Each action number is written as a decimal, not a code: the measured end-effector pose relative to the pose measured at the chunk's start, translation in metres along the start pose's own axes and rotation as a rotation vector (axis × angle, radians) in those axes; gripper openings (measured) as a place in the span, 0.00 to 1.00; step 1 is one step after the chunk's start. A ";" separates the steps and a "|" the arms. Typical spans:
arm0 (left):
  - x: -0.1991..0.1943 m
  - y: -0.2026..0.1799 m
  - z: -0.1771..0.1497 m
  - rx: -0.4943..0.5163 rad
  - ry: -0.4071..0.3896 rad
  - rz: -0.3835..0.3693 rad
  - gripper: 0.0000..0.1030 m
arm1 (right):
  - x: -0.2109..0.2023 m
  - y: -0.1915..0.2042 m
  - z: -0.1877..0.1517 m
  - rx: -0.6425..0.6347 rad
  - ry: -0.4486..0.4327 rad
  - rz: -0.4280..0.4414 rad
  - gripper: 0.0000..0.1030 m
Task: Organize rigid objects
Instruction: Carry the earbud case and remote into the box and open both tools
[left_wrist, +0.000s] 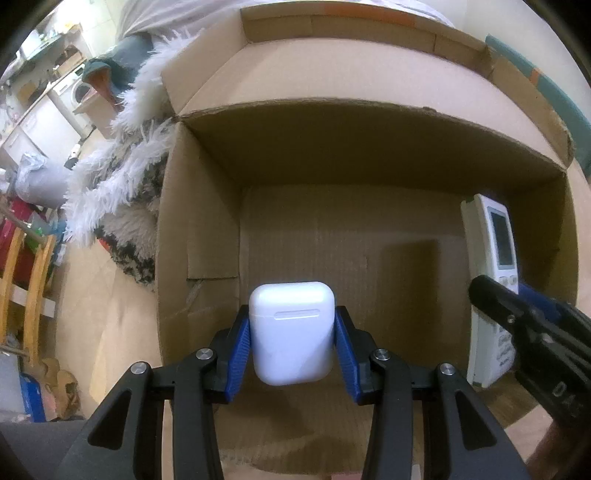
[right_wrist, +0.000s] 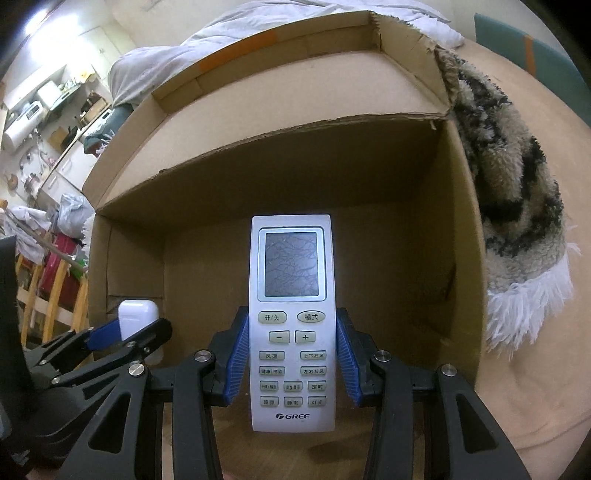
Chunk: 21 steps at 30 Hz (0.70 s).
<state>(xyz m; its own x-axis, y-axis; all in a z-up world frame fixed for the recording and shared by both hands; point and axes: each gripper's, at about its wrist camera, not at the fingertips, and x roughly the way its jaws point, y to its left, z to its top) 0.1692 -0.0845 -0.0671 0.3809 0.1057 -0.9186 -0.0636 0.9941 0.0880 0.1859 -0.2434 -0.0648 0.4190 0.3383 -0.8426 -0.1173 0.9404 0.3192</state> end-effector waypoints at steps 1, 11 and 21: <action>0.001 -0.002 0.000 0.009 -0.003 0.010 0.38 | 0.000 -0.001 0.000 0.005 0.001 0.003 0.45; 0.013 -0.003 0.002 0.034 0.000 0.065 0.38 | -0.013 -0.012 0.003 0.062 -0.046 0.019 0.46; -0.014 -0.012 0.002 0.065 -0.052 0.075 0.70 | -0.041 -0.008 0.010 0.032 -0.145 0.057 0.71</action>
<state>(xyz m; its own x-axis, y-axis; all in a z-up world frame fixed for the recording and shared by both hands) 0.1666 -0.0979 -0.0547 0.4248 0.1793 -0.8874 -0.0341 0.9827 0.1822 0.1788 -0.2647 -0.0284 0.5388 0.3799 -0.7519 -0.1167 0.9176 0.3800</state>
